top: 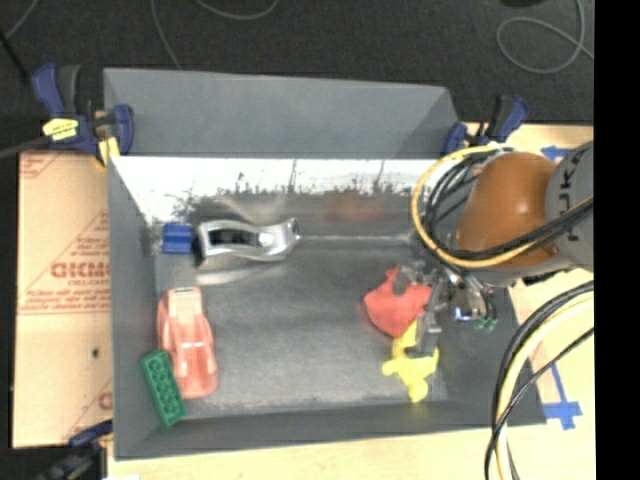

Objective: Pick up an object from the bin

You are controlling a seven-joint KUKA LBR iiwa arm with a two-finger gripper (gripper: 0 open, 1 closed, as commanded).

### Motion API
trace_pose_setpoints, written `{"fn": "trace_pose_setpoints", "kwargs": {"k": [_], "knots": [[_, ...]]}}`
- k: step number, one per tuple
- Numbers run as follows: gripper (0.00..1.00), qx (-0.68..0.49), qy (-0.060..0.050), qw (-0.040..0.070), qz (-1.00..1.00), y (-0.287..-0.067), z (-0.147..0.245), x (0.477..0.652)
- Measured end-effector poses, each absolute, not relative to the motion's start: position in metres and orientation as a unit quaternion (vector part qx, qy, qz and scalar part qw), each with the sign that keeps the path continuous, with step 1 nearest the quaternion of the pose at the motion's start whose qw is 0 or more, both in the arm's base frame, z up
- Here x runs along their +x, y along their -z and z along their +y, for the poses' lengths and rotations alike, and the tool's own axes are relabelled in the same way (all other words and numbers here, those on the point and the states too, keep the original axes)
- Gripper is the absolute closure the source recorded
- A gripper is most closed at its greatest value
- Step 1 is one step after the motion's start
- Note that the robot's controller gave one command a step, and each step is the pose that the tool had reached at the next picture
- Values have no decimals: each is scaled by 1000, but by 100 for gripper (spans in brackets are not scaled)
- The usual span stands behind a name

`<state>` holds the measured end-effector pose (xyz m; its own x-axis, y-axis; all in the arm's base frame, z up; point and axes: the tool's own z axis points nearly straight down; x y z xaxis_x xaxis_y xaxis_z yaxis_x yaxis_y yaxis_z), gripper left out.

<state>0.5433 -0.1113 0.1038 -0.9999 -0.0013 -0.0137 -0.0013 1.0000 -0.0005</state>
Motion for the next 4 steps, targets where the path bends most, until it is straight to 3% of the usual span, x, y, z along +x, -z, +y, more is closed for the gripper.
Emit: {"fn": "trace_pose_setpoints", "kwargs": {"k": [1, 2, 4], "knots": [[0, -50, 2, 6, 999, -78, -123, 542], [100, -58, 1, 10, 998, -88, -131, 547], [100, -58, 1, 10, 998, -90, -131, 546]]}}
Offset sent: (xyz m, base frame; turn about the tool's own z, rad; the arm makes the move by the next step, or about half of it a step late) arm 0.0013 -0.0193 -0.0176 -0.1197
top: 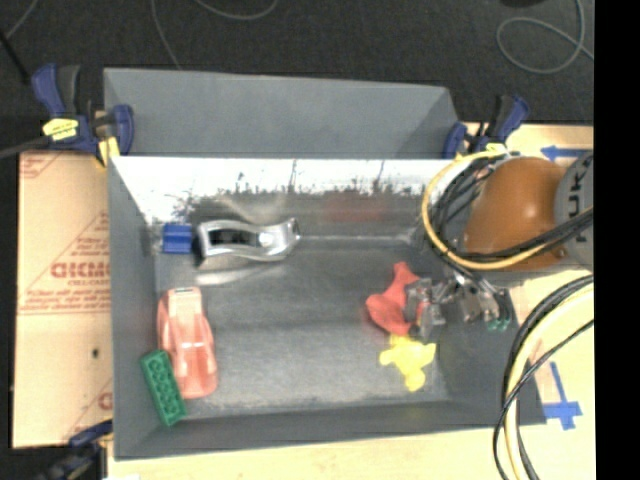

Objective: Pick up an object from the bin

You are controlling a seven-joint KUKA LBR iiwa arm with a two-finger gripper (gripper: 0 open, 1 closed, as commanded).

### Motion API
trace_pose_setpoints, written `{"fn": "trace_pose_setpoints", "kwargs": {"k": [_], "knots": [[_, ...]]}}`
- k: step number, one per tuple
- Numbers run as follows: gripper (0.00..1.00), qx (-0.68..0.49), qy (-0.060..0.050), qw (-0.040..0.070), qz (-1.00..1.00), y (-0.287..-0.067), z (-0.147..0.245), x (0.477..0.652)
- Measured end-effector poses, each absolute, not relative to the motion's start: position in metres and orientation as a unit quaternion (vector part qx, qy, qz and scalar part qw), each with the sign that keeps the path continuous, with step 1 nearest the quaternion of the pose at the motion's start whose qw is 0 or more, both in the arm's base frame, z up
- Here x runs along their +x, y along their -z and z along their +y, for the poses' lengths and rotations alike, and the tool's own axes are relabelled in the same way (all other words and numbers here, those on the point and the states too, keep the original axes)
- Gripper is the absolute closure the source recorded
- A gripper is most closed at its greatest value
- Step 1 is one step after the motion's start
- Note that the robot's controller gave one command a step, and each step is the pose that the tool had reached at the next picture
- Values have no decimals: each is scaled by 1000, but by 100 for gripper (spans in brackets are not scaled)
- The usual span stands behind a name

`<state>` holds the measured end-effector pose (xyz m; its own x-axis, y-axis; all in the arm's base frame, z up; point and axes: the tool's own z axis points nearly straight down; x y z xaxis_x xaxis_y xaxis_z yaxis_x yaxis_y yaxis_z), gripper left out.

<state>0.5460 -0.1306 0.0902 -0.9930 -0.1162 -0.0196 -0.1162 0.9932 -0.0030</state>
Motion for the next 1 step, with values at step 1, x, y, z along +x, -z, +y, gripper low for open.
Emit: {"fn": "trace_pose_setpoints", "kwargs": {"k": [1], "knots": [[100, -58, 3, 14, 998, -127, -138, 565]]}}
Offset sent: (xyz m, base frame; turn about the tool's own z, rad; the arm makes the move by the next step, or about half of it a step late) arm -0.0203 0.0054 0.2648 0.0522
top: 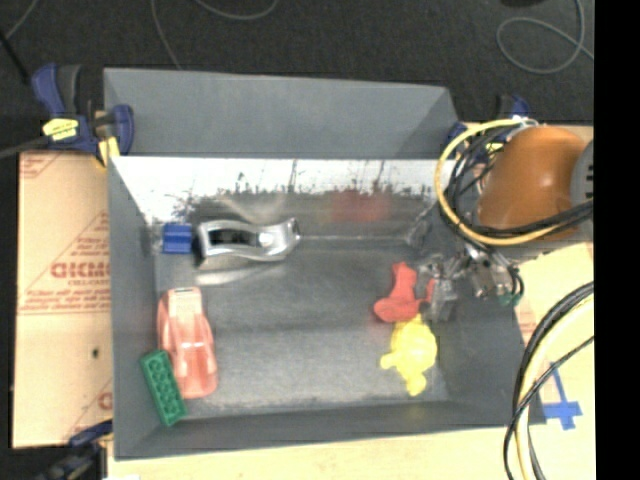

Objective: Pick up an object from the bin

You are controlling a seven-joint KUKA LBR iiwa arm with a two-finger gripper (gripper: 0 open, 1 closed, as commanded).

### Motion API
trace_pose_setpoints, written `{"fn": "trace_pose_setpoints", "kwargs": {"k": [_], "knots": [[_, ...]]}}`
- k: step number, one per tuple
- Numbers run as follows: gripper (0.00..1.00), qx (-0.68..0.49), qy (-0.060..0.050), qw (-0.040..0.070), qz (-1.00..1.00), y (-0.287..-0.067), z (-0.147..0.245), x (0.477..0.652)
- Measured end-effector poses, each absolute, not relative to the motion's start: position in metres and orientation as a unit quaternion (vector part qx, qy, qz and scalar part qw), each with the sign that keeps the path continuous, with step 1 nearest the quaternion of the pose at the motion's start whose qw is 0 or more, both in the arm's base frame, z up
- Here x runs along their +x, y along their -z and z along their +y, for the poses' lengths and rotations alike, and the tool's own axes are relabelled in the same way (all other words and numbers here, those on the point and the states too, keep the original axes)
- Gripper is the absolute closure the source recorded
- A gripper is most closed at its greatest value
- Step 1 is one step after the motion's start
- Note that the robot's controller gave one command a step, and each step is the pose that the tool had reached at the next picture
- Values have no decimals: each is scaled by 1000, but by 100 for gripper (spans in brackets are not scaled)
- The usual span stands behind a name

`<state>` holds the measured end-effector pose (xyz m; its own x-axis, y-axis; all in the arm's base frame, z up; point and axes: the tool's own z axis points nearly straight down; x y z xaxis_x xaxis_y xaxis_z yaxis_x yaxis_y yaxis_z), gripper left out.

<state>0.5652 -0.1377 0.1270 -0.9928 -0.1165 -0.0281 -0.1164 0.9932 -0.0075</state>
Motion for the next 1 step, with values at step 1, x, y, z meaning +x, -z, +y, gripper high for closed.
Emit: {"fn": "trace_pose_setpoints", "kwargs": {"k": [1], "knots": [[100, -44, 1, 9, 999, -255, -131, 546]]}}
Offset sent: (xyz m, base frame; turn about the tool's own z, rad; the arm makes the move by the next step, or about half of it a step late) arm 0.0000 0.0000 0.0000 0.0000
